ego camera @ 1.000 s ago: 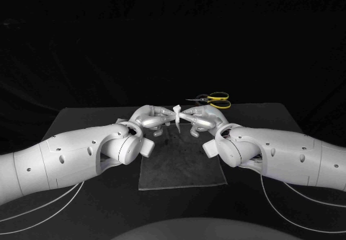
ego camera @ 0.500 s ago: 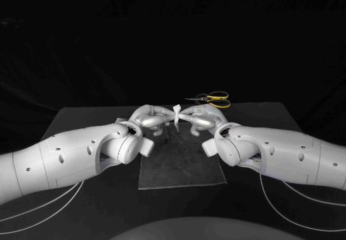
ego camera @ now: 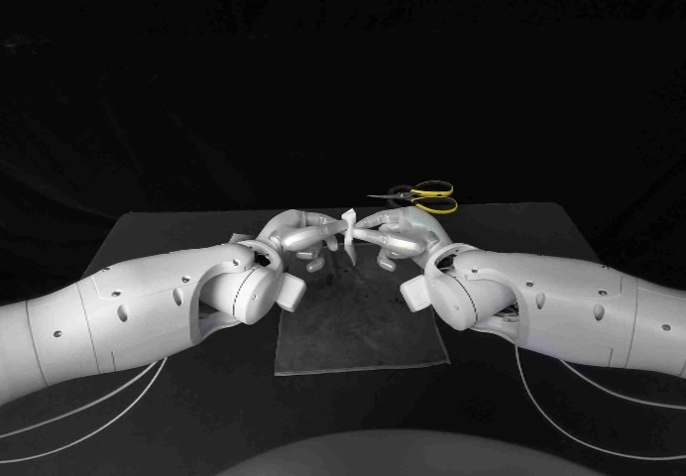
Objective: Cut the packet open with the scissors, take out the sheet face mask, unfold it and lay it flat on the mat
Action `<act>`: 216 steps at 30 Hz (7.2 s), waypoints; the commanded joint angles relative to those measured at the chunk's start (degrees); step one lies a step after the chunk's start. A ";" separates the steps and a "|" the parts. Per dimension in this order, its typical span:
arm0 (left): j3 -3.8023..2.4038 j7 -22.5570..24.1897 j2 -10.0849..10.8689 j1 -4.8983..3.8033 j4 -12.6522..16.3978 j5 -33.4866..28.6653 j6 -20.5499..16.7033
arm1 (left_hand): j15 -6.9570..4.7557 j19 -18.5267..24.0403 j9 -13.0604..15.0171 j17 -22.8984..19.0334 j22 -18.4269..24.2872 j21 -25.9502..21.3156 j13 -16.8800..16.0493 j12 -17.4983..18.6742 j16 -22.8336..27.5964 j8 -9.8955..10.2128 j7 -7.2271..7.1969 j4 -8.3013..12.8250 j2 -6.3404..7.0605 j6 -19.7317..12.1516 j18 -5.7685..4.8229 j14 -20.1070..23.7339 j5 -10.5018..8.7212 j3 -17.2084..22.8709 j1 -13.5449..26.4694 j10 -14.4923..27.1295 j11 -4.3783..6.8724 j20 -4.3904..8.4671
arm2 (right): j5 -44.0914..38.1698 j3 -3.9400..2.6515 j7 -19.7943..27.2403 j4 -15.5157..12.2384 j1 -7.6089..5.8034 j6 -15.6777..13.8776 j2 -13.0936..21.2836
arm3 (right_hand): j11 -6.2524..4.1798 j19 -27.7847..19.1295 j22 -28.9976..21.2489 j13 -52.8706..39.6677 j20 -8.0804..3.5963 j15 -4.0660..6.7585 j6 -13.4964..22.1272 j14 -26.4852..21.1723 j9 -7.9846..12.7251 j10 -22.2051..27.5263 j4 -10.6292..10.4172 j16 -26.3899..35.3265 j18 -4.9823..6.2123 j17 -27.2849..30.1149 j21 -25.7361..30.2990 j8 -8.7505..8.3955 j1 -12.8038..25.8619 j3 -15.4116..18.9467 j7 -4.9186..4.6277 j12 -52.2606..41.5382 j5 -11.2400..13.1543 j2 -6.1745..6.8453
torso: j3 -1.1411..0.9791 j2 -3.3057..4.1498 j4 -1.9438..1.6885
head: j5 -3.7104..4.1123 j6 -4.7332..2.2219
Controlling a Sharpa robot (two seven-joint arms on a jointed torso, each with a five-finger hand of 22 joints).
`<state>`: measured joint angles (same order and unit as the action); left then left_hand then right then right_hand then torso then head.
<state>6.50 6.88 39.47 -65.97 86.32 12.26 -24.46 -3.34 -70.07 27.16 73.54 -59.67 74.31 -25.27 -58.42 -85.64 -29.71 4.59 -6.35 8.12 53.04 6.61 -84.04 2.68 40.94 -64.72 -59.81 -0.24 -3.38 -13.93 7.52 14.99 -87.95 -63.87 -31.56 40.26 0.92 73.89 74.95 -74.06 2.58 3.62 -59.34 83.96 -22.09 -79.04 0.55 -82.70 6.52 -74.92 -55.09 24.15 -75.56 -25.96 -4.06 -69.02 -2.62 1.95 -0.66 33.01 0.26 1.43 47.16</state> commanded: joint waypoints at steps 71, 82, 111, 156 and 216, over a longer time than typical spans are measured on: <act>-0.01 1.86 -0.29 0.01 -0.10 -2.65 4.60 | 0.74 0.76 0.66 0.84 -0.23 -0.27 -2.05 -3.39 -0.26 3.60 0.60 8.08 -1.56 3.45 0.01 0.23 0.16 0.31 -9.42 3.72 -0.40 -0.10 | -1.43 -0.18 -0.12 -0.23 -0.05 1.09 0.46 | -1.36 0.14 2.52 0.49 -0.02 0.27 0.70 3.43 -1.61 -1.58 0.56 0.01 0.32 -5.22 0.28 1.00 1.27 -1.93 0.18 0.32 -0.16 -0.33 | 0.00 0.00 -0.01 | 0.23 0.23; 0.00 1.52 -0.17 0.00 -0.22 -3.19 2.92 | 0.14 -0.46 2.48 3.35 -2.49 1.38 -3.38 -4.75 -1.07 2.15 0.08 11.89 -0.64 4.05 -0.33 -0.89 0.18 8.68 -3.65 2.33 0.29 0.34 | -0.54 -0.18 2.88 -1.00 -0.08 1.06 1.76 | 1.89 -3.33 0.49 4.03 1.80 -2.45 8.06 1.92 0.87 2.55 -3.25 2.59 0.96 -2.21 6.67 -4.23 8.67 1.59 -3.62 5.57 -0.18 3.14 | -0.03 0.00 0.00 | -0.03 0.14; 0.02 0.80 0.08 0.00 -0.06 -3.67 1.66 | -0.19 -0.89 3.15 4.54 -3.29 1.97 -4.75 -5.71 -1.42 1.62 -0.20 13.07 -0.21 4.56 -0.47 -1.44 0.18 10.61 -2.07 1.00 0.64 0.64 | -17.97 -0.14 -10.21 -8.39 0.19 -1.41 7.80 | 1.08 -1.22 1.71 2.75 2.01 -1.82 4.59 2.62 1.66 1.38 -4.09 1.39 0.88 -3.51 3.48 -4.61 8.00 3.76 -2.60 3.02 -0.17 3.29 | 0.01 -0.02 -0.07 | -0.01 -0.25; 0.02 -0.20 -0.11 0.01 0.09 -3.41 2.34 | -0.21 -0.82 3.33 4.43 -3.23 1.96 -4.51 -5.70 -1.40 1.51 -0.22 13.12 -0.21 4.53 -0.45 -1.41 0.15 10.78 -1.76 1.05 0.65 0.68 | -18.07 -0.25 -10.27 -6.45 0.19 -6.03 2.90 | 1.19 -0.41 1.98 2.11 1.75 -1.79 4.77 3.06 2.61 0.41 -4.28 1.13 0.67 -3.87 2.78 -6.23 7.83 5.33 -2.83 1.94 -0.14 4.67 | 0.04 0.01 -0.07 | -0.22 0.14; 0.02 0.07 0.39 0.00 -0.49 -2.99 1.27 | -0.28 -0.90 3.65 4.45 -3.41 2.06 -4.56 -5.83 -1.40 1.31 -0.29 13.06 -0.30 4.38 -0.49 -1.41 0.15 10.69 -1.45 1.02 0.78 0.75 | -15.07 -0.42 -8.34 -5.95 0.18 -8.87 3.47 | -1.54 3.11 4.92 -2.91 -0.22 0.47 -1.01 4.25 -0.41 -4.26 0.85 -1.40 -0.53 -7.18 -4.17 -0.57 2.64 -4.56 0.29 -4.39 -0.17 -1.07 | 0.01 -0.01 -0.01 | -0.10 0.24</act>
<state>6.58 6.31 39.88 -65.92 85.80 8.90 -23.12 -3.27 -70.63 25.99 74.94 -63.03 75.99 -29.78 -63.88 -86.87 -26.61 4.39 6.79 8.22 57.11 6.60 -84.14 2.62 51.48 -66.11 -58.69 0.29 -2.66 -29.00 7.16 6.02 -93.87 -63.69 -40.67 43.69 0.93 76.76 74.95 -75.02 2.37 3.70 -60.02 84.05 -20.82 -81.27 -0.30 -83.82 5.71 -74.96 -59.08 22.19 -72.66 -28.56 -4.03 -73.18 -2.50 0.99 -0.66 33.00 0.26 1.28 47.42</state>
